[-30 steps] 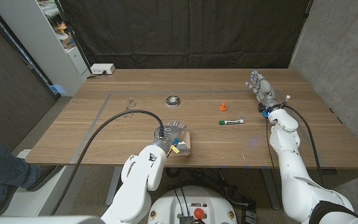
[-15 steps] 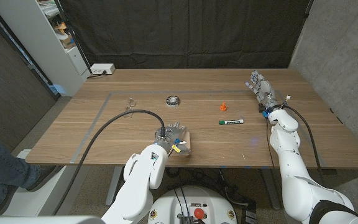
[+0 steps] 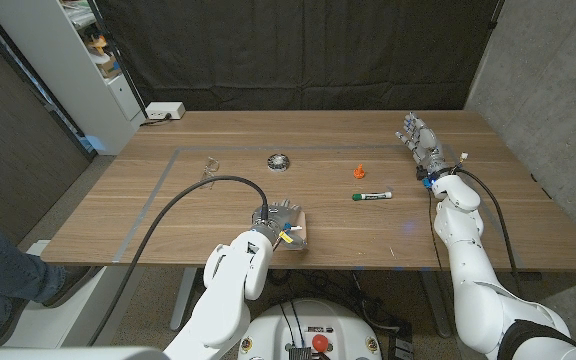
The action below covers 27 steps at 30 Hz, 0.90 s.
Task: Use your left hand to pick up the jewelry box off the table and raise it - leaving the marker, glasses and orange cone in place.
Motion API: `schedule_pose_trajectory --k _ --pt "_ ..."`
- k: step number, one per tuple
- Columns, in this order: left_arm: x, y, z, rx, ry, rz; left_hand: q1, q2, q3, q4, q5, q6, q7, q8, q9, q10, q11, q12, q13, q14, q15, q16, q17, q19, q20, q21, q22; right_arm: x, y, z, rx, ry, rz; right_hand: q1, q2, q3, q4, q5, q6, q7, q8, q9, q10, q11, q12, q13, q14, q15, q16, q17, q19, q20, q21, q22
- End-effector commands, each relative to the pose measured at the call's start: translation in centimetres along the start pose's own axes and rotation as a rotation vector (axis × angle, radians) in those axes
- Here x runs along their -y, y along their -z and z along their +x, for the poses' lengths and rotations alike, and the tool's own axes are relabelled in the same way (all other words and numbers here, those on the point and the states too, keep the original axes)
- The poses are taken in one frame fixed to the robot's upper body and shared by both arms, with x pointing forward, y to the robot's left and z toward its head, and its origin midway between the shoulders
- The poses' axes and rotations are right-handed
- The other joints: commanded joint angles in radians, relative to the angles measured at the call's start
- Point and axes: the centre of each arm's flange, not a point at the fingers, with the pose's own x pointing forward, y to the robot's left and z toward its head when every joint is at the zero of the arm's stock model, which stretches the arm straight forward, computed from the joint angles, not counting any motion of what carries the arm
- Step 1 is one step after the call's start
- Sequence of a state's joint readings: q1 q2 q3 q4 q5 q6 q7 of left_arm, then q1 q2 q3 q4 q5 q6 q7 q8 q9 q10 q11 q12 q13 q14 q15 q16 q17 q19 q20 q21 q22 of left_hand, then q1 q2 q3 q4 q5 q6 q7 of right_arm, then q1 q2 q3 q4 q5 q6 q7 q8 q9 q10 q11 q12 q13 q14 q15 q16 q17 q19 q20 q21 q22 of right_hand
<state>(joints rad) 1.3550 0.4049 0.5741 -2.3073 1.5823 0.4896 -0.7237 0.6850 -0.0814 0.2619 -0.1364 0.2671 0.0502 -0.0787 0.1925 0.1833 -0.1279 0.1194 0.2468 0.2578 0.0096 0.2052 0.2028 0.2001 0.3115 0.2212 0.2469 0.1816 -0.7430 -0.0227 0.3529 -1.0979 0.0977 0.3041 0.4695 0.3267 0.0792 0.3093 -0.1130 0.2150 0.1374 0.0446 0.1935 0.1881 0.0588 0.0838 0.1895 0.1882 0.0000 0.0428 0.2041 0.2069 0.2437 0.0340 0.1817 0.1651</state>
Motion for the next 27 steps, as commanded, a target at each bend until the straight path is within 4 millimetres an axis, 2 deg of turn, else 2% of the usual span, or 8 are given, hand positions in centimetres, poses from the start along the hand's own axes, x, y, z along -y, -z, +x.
schedule_pose_trajectory --k 1,10,14,16,20,21,23,27 --pt "0.2 -0.2 0.5 0.001 0.038 -0.001 0.013 0.0 0.003 -0.001 0.001 0.008 -0.002 0.006 0.005 -0.004 0.002 0.003 0.006 -0.006 0.003 -0.003 0.001 -0.002 0.002 -0.004 0.002 0.4 -0.3 -0.4 0.009 0.009 -0.003 -0.003 -0.001 0.0 -0.004 0.002 0.002 -0.005 0.003 0.004 0.002 -0.004 0.008 0.004 0.004 0.008 0.001 0.003 0.001 0.006 0.008 0.005" --pt "0.2 -0.3 0.9 0.005 0.059 -0.022 0.04 0.022 0.015 -0.006 -0.002 0.013 0.0 0.008 0.005 0.006 0.001 0.007 0.006 0.024 -0.005 0.011 0.003 0.016 0.0 -0.003 0.005 0.2 -0.1 -0.6 0.006 0.012 0.002 -0.004 -0.001 0.0 -0.004 0.002 0.002 -0.005 0.003 0.004 0.002 -0.003 0.008 0.004 0.003 0.008 0.001 0.003 0.001 0.007 0.008 0.005" --pt "0.2 -0.1 1.1 0.005 0.058 -0.035 0.093 0.052 0.036 -0.019 -0.011 0.027 0.002 0.014 0.005 0.028 -0.008 0.017 0.006 0.058 -0.021 0.023 0.007 0.061 -0.001 0.008 0.01 0.1 -0.1 -0.6 0.004 0.011 0.002 -0.004 -0.001 0.0 -0.004 0.002 0.002 -0.004 0.003 0.004 0.003 -0.003 0.008 0.004 0.003 0.008 0.001 0.003 0.001 0.007 0.008 0.005" --pt "0.2 -0.1 1.1 0.005 0.051 -0.042 0.144 0.079 0.055 -0.027 -0.026 0.047 0.007 0.019 0.005 0.049 -0.01 0.026 0.007 0.082 -0.032 0.033 0.011 0.106 -0.001 0.02 0.013 0.0 -0.1 -0.6 0.001 0.011 0.0 -0.004 -0.001 0.0 -0.004 0.002 0.002 -0.005 0.003 0.004 0.003 -0.004 0.008 0.004 0.003 0.008 0.001 0.003 0.001 0.007 0.008 0.005" --pt "0.1 0.0 1.3 0.006 0.043 -0.056 0.212 0.112 0.08 -0.034 -0.053 0.097 0.019 0.033 0.007 0.081 -0.014 0.04 0.009 0.106 -0.03 0.041 0.017 0.156 0.0 0.033 0.015 -0.1 0.0 -0.6 -0.003 0.01 0.0 -0.004 -0.001 0.0 -0.004 0.002 0.002 -0.005 0.003 0.004 0.003 -0.004 0.008 0.004 0.003 0.008 0.001 0.003 0.001 0.007 0.008 0.005" --pt "0.1 0.1 1.4 0.006 0.044 -0.06 0.236 0.114 0.084 -0.038 -0.062 0.119 0.02 0.038 0.007 0.095 -0.022 0.045 0.01 0.12 -0.044 0.046 0.019 0.172 0.0 0.036 0.015 -0.1 0.0 -0.6 -0.003 0.009 -0.001 -0.004 -0.001 0.0 -0.004 0.002 0.002 -0.005 0.003 0.004 0.003 -0.004 0.008 0.004 0.003 0.008 0.001 0.003 0.001 0.007 0.008 0.005" --pt "0.1 0.1 1.5 0.008 0.045 -0.061 0.269 0.125 0.094 -0.038 -0.071 0.145 0.034 0.043 0.008 0.105 -0.018 0.05 0.011 0.134 -0.045 0.052 0.022 0.194 0.0 0.041 0.016 -0.1 0.0 -0.5 -0.004 0.008 -0.002 -0.004 -0.001 0.0 -0.004 0.002 0.002 -0.006 0.003 0.004 0.004 -0.003 0.008 0.004 0.003 0.008 0.001 0.003 0.001 0.007 0.008 0.005" --pt "0.0 0.2 1.7 0.011 0.049 -0.068 0.291 0.134 0.098 -0.037 -0.078 0.167 0.047 0.047 0.008 0.121 -0.022 0.056 0.012 0.142 -0.049 0.056 0.026 0.209 0.0 0.044 0.016 -0.2 0.1 -0.3 -0.008 0.007 -0.001 -0.004 -0.001 0.0 -0.004 0.002 0.002 -0.005 0.003 0.004 0.005 -0.003 0.009 0.004 0.003 0.008 0.001 0.003 0.001 0.007 0.008 0.005"
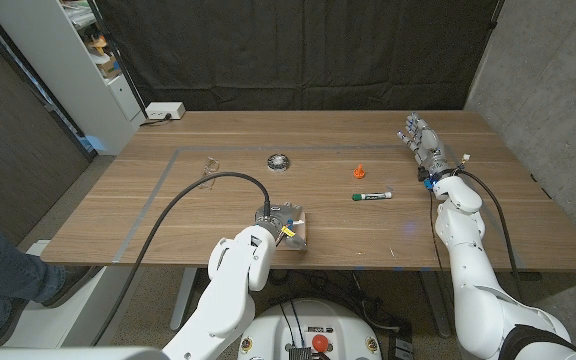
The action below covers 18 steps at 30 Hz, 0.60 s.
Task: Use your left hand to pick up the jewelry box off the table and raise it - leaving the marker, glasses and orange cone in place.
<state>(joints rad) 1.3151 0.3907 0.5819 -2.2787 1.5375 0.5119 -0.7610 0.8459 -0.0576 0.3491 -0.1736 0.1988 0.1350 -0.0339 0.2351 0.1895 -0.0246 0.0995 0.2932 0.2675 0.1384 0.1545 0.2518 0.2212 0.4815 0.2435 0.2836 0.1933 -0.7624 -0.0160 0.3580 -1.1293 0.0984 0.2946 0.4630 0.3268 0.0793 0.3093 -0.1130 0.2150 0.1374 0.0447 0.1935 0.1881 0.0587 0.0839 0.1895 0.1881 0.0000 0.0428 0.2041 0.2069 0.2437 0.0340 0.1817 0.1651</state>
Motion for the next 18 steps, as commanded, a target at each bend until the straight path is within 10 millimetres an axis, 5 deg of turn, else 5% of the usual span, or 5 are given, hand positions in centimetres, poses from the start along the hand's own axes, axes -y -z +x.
schedule_pose_trajectory --k 1,18 --pt "-0.14 0.32 0.67 0.007 0.005 -0.029 0.133 0.111 0.011 0.001 -0.01 0.086 0.0 0.005 0.002 0.022 -0.003 0.011 0.003 0.014 0.001 0.007 0.005 0.042 -0.022 0.008 0.004 -0.28 0.26 0.27 -0.011 -0.003 -0.003 -0.004 -0.001 -0.001 -0.004 0.002 0.003 -0.006 0.003 0.004 0.005 -0.003 0.009 0.004 0.003 0.008 0.001 0.003 0.001 0.007 0.008 0.005" --pt "-1.08 0.8 1.59 0.009 -0.016 -0.036 0.198 0.14 0.02 0.003 -0.014 0.117 0.062 -0.001 0.003 0.091 -0.021 0.039 0.011 0.07 -0.017 0.04 0.024 0.095 -0.023 0.021 0.006 -0.06 0.35 0.67 -0.016 0.003 -0.006 -0.005 -0.001 -0.001 -0.004 0.002 0.007 -0.007 0.004 0.004 0.005 -0.006 0.009 0.005 0.003 0.008 0.001 0.003 0.0 0.007 0.008 0.005"
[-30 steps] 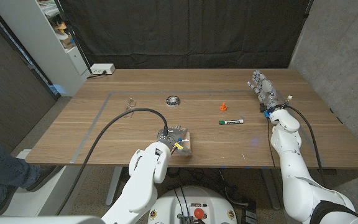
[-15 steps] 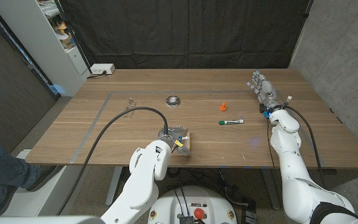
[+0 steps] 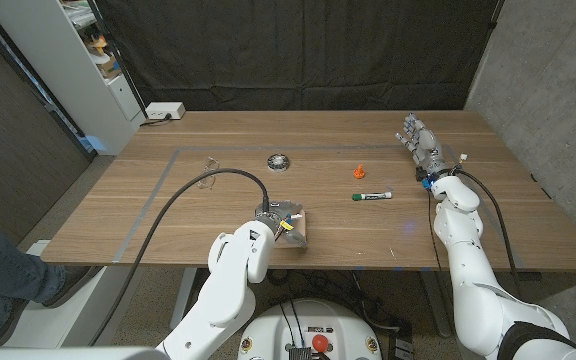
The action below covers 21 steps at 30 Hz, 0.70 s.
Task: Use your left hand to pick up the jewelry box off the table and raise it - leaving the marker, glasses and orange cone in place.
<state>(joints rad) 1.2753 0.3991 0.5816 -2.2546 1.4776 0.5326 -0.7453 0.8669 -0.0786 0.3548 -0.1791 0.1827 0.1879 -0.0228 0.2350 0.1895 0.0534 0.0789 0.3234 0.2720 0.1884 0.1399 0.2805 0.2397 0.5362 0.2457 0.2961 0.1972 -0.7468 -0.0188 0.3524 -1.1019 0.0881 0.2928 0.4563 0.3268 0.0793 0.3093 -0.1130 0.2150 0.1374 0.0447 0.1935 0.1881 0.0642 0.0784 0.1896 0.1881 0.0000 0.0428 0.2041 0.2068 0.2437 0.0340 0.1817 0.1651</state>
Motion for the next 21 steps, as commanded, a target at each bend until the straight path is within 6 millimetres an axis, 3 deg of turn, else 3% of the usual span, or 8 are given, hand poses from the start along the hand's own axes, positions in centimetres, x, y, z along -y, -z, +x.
schedule_pose_trajectory --k 1,21 --pt "-0.6 0.4 0.5 0.002 -0.014 -0.006 0.179 0.162 0.014 0.009 0.002 0.067 0.052 0.0 0.003 0.018 0.0 0.011 0.006 0.023 -0.004 0.013 0.006 0.042 -0.025 0.009 0.002 0.1 -0.1 0.3 0.0 0.004 -0.006 -0.005 -0.001 -0.001 -0.004 0.002 0.007 -0.007 0.004 0.004 0.0 -0.001 0.009 0.005 0.003 0.008 0.001 0.003 0.0 0.007 0.008 0.005" --pt "-1.7 1.0 0.4 0.017 -0.027 -0.01 0.192 0.168 0.008 0.015 0.002 0.08 0.057 -0.002 0.003 0.043 -0.007 0.021 0.011 0.038 -0.01 0.025 0.016 0.058 -0.024 0.013 0.003 -0.1 -0.6 0.3 0.012 0.012 -0.007 -0.006 -0.001 -0.001 -0.005 0.002 0.007 -0.007 0.004 0.004 0.0 0.0 0.009 0.005 0.003 0.008 0.002 0.003 0.0 0.007 0.008 0.005"
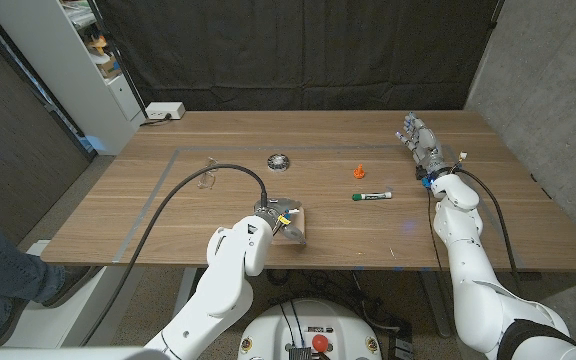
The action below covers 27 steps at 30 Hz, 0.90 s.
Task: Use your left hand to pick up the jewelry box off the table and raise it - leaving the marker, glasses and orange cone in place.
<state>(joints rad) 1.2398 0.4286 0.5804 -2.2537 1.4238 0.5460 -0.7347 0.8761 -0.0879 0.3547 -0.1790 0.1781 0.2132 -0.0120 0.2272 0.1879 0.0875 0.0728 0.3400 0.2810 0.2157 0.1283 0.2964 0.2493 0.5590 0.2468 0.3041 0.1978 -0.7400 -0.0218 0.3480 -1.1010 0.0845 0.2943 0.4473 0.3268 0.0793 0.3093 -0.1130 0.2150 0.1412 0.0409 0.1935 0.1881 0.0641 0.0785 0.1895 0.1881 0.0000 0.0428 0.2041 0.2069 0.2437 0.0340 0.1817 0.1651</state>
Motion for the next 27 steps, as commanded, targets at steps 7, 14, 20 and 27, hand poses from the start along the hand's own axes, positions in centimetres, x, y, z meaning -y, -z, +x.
schedule_pose_trajectory --k 7,14,20,27 --pt "-1.3 0.6 -0.4 -0.003 -0.029 0.004 0.19 0.181 0.007 0.015 0.007 0.059 0.046 0.005 0.005 0.016 -0.003 0.008 0.004 0.015 -0.001 0.014 0.011 0.039 -0.026 0.006 0.003 -0.3 -0.2 0.1 0.013 0.009 0.004 -0.006 -0.001 -0.001 -0.005 0.003 0.003 -0.003 0.004 0.004 0.002 0.001 0.009 0.005 0.004 0.008 0.002 0.003 0.001 0.007 0.008 0.005" --pt "-1.7 0.9 -0.4 -0.009 -0.033 0.008 0.196 0.185 0.006 0.016 0.008 0.061 0.046 0.003 0.005 0.018 -0.003 0.009 0.006 0.017 0.001 0.018 0.014 0.041 -0.025 0.006 0.003 -0.5 -0.3 0.3 0.017 0.011 0.008 -0.006 -0.001 -0.001 -0.005 0.003 0.004 -0.003 0.004 0.004 0.003 0.003 0.01 0.005 0.005 0.008 0.002 0.003 0.001 0.008 0.008 0.005" --pt "-2.0 1.1 -0.3 -0.004 -0.036 0.006 0.198 0.186 0.004 0.017 0.008 0.064 0.046 0.003 0.005 0.02 -0.005 0.009 0.008 0.018 0.001 0.02 0.017 0.041 -0.025 0.006 0.003 -0.6 -0.5 0.4 0.022 0.015 0.006 -0.006 -0.001 -0.001 -0.005 0.003 0.004 -0.003 0.004 0.004 0.004 0.004 0.01 0.005 0.004 0.008 0.002 0.003 0.001 0.008 0.009 0.005" --pt "-2.1 1.2 -0.2 0.001 -0.017 0.009 0.2 0.187 0.001 0.018 0.008 0.066 0.045 0.001 0.005 0.019 -0.006 0.009 0.01 0.017 0.001 0.021 0.02 0.041 -0.025 0.005 0.003 -0.7 -0.5 0.5 0.023 0.015 0.007 -0.005 0.0 0.0 -0.006 0.003 0.003 -0.003 0.003 0.004 0.004 0.003 0.01 0.005 0.006 0.009 0.002 0.002 0.004 0.007 0.009 0.005"
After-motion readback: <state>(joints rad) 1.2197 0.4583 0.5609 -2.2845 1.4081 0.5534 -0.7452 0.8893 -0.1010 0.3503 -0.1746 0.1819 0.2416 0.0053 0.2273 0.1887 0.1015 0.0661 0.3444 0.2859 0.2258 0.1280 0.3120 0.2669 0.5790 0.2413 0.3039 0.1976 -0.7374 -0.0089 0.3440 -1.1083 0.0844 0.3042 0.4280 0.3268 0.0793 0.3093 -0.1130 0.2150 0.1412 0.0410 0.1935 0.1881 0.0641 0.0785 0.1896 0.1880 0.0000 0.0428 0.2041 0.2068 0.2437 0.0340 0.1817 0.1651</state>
